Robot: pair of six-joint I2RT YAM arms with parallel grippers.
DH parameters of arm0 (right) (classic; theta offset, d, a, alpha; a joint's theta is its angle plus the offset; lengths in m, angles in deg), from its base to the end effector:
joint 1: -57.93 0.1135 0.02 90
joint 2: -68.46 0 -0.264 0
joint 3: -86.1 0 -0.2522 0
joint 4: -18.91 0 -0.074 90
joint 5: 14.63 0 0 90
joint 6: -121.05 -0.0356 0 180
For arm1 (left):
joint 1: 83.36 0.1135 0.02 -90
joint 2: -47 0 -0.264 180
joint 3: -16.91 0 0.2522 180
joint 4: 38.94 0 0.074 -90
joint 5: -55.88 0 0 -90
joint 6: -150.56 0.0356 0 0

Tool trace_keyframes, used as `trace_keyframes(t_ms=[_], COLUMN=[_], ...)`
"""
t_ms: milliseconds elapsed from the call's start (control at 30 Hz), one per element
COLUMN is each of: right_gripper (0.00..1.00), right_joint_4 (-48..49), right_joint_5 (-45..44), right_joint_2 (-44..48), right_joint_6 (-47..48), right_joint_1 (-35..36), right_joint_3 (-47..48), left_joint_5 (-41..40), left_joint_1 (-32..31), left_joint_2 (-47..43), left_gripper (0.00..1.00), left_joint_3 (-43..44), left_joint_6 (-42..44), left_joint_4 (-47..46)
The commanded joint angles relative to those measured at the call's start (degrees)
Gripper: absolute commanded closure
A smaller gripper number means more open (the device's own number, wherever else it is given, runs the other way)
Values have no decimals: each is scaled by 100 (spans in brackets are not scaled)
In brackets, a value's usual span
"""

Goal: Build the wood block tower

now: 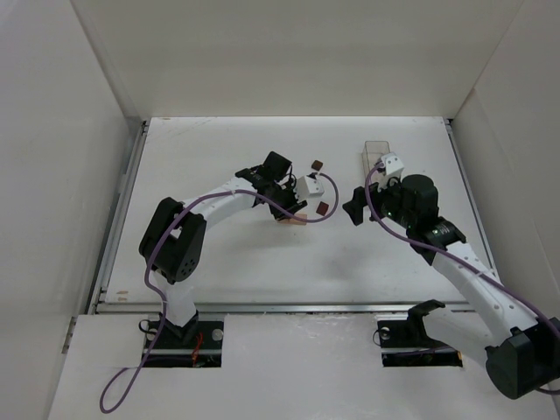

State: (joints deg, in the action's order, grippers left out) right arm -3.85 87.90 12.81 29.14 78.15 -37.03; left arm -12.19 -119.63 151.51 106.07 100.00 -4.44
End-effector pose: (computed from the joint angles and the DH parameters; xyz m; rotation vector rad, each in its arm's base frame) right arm 0.2078 0.0848 0.2969 -0.4566 1.9125 0.4673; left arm 0.3133 -0.2464 0.2205 1.6056 1.7892 -0.4402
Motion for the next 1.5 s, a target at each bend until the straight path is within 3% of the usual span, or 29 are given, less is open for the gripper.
trace_keyframes(t_ms=[0, 567, 1467], right_gripper=[0, 0, 0], right_joint_4=[135, 135, 135], right_joint_5=[100, 153, 205], right_joint_2=[-6, -59, -112], right_joint_6=[59, 59, 112], right_joint_1=[-37, -37, -37], right_joint_3=[110, 110, 110], left_joint_5=[13, 601, 654], left_joint_1=[-20, 32, 85], left_joint_2=[-273, -273, 131], left_gripper=[73, 73, 72], left_joint_3=[107, 327, 722], left_joint_6=[125, 924, 1540], left_joint_4=[-52, 396, 932])
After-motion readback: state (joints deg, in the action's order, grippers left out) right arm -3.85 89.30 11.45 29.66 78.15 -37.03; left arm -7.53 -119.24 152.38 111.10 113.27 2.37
